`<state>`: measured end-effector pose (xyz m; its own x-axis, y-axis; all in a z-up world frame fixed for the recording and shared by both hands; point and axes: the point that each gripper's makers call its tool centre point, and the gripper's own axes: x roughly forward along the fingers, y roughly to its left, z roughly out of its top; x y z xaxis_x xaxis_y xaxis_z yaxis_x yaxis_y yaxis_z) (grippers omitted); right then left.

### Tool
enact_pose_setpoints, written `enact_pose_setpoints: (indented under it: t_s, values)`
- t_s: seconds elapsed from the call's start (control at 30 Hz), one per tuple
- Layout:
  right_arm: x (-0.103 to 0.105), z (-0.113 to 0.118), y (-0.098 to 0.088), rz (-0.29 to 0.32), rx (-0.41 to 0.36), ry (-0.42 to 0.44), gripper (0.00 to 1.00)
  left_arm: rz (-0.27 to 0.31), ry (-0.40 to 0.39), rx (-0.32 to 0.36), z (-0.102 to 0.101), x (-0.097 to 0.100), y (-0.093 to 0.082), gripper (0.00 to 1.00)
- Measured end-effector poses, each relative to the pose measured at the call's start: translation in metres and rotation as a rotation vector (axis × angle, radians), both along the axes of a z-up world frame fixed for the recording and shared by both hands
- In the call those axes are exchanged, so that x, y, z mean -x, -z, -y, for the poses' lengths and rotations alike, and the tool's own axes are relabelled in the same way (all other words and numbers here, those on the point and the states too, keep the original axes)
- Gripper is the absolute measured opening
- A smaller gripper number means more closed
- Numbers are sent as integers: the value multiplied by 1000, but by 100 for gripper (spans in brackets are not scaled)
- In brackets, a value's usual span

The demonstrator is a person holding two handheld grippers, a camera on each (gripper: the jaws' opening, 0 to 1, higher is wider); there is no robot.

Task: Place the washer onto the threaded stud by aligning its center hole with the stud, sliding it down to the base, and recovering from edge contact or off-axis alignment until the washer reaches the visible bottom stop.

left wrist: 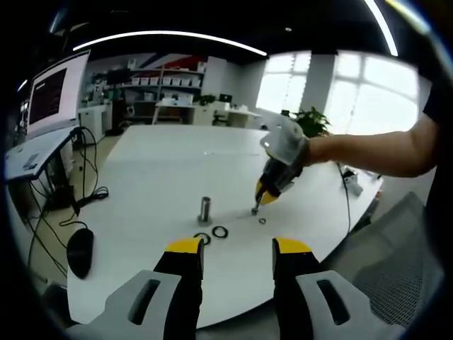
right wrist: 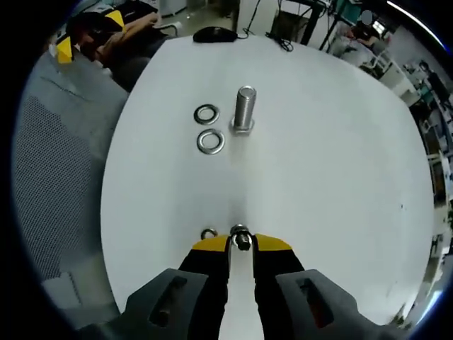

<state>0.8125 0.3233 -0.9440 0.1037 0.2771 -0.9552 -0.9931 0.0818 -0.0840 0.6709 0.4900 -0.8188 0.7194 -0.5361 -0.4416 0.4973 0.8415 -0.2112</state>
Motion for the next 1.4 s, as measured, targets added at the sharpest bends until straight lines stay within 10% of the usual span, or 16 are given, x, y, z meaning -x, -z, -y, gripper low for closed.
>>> enact_pose_setpoints:
  t_s: [0.93, 1.4]
  values:
    - [4, 2, 22, -40, 69, 67, 14, 10, 5, 2, 1, 1, -2, 36]
    - [-3, 6, 2, 34, -8, 179, 44, 1, 8, -17, 1, 0, 1, 36]
